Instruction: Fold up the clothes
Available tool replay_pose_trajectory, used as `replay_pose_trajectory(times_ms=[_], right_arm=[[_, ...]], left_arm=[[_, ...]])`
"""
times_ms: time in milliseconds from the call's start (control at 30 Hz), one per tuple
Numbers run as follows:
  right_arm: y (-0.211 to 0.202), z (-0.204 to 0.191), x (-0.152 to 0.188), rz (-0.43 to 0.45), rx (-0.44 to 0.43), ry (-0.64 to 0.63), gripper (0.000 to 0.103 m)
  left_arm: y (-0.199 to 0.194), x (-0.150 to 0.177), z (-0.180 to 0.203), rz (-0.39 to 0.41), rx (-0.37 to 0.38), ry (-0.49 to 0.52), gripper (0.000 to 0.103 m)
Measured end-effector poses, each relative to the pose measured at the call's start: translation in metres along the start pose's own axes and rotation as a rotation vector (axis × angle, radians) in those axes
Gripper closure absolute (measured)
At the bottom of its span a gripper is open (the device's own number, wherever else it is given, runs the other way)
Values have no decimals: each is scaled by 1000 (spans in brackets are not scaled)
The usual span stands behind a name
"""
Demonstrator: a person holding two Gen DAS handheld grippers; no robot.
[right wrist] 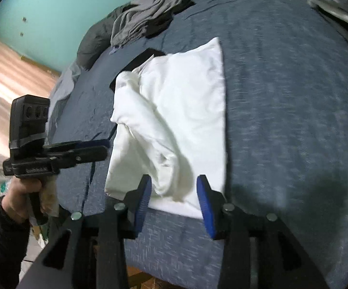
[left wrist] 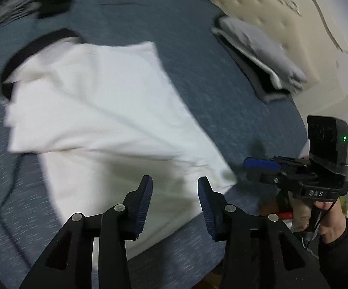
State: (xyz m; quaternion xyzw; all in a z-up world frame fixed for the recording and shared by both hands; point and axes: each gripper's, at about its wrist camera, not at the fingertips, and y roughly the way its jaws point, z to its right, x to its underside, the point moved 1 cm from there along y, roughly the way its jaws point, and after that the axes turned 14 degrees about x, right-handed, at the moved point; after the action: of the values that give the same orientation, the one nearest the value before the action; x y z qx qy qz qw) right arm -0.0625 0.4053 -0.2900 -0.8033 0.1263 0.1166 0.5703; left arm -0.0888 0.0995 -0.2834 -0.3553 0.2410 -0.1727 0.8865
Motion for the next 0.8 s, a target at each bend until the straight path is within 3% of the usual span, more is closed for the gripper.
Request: replay_pose_trajectory(times_ms=[167, 333, 400, 467, 633, 800], right_arm=[[25, -20, -7, -35, 62, -47, 64], [50, -39, -13, -70, 124, -93, 64], [53, -41, -12, -68, 139, -105, 87], [54, -42, -12, -60, 149, -114, 97], [25, -36, -14, 19, 102, -73, 99], [5, -20, -11, 39, 82, -16, 99]], left_arm=[[-33, 24, -48, 32, -65, -88, 55], [-39, 46, -78, 48, -93, -154, 55], [-39, 50, -84, 56, -95, -172, 55], [-38, 54, -89, 64, -92, -189, 54], [-31, 57, -88, 63, -84, -187, 53], [-22, 57, -82, 53, -84, -176, 52]])
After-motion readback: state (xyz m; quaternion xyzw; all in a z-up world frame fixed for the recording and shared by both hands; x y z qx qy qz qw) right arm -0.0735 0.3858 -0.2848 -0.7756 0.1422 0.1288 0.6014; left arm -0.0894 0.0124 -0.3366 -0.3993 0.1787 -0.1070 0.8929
